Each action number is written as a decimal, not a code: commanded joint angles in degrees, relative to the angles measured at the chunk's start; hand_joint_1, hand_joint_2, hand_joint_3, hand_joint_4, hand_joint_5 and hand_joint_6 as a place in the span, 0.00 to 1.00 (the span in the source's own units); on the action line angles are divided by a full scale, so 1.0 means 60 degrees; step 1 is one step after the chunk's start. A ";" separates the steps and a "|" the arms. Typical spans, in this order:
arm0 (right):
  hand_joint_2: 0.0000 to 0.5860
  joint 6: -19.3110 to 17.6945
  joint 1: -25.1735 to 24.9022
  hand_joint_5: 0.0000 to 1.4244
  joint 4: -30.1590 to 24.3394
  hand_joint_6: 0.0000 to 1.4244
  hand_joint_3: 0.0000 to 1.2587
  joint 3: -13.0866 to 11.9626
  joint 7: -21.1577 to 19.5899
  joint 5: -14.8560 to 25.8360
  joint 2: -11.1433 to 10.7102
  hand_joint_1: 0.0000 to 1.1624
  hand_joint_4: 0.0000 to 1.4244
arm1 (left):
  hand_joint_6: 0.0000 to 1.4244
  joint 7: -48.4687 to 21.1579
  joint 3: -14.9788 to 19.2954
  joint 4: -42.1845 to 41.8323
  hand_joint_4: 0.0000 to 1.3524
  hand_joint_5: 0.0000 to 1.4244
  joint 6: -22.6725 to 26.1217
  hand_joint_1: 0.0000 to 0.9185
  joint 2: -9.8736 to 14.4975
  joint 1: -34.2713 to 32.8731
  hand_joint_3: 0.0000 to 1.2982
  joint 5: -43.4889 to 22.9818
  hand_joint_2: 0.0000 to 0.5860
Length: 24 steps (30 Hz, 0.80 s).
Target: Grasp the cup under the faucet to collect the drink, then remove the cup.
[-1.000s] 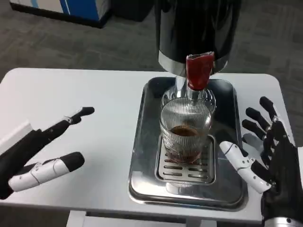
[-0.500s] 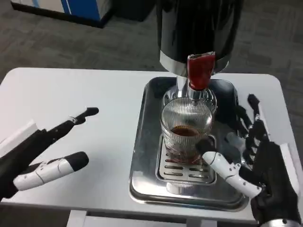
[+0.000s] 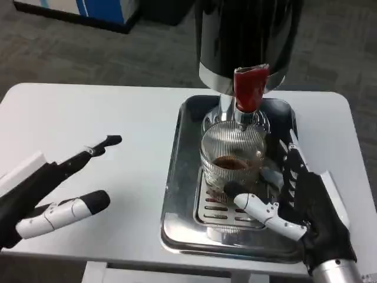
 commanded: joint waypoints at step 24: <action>0.22 -0.0913 -0.1586 0.00 0.2395 0.07 0.00 0.0082 -0.0239 -0.0742 -0.0244 0.65 0.01 | 0.00 0.0151 -0.0021 0.0261 0.00 0.03 0.0114 0.00 0.0243 -0.0056 0.07 0.0174 0.07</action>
